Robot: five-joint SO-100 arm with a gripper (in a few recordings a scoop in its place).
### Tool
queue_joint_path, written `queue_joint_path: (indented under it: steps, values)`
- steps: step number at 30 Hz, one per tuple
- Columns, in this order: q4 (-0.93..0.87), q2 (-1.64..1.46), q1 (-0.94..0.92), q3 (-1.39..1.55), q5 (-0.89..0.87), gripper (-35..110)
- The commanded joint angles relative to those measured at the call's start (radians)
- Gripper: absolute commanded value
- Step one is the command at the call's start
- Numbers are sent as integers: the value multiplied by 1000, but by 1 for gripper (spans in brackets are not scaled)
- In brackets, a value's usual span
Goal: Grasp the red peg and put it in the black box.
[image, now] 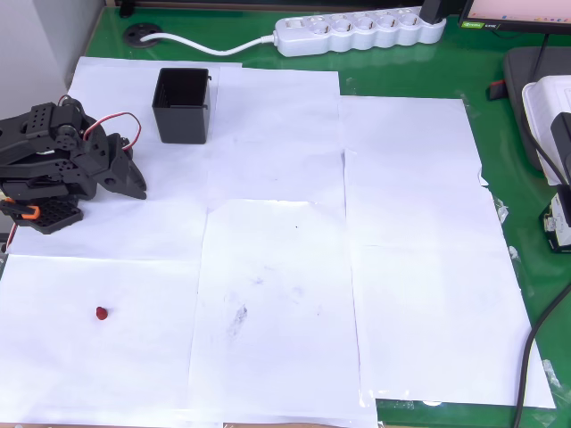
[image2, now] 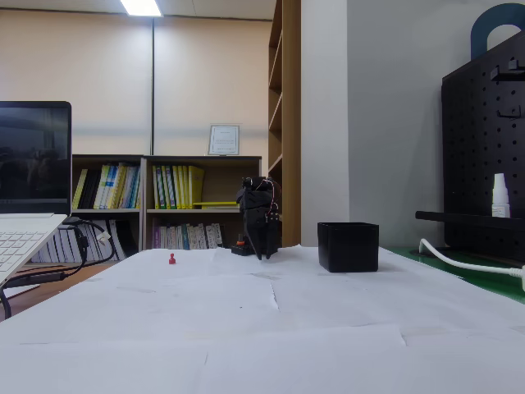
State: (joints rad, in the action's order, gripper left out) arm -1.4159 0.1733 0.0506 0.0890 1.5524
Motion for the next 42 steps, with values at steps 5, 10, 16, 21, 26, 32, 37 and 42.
queue_joint_path:
  steps: [5,10,16,21,26,32,37,42]
  values:
    - [-75,17,34,15,-91,0]
    - [-75,17,32,15,-92,0]
    - [-75,17,32,15,-92,0]
    - [-67,20,0,15,-123,0]
    - [133,23,-129,15,-130,0]
    - [342,-144,-224,71,-55,0]
    - [373,-324,-281,252,-83,0]
    - [364,-511,-344,486,-83,0]
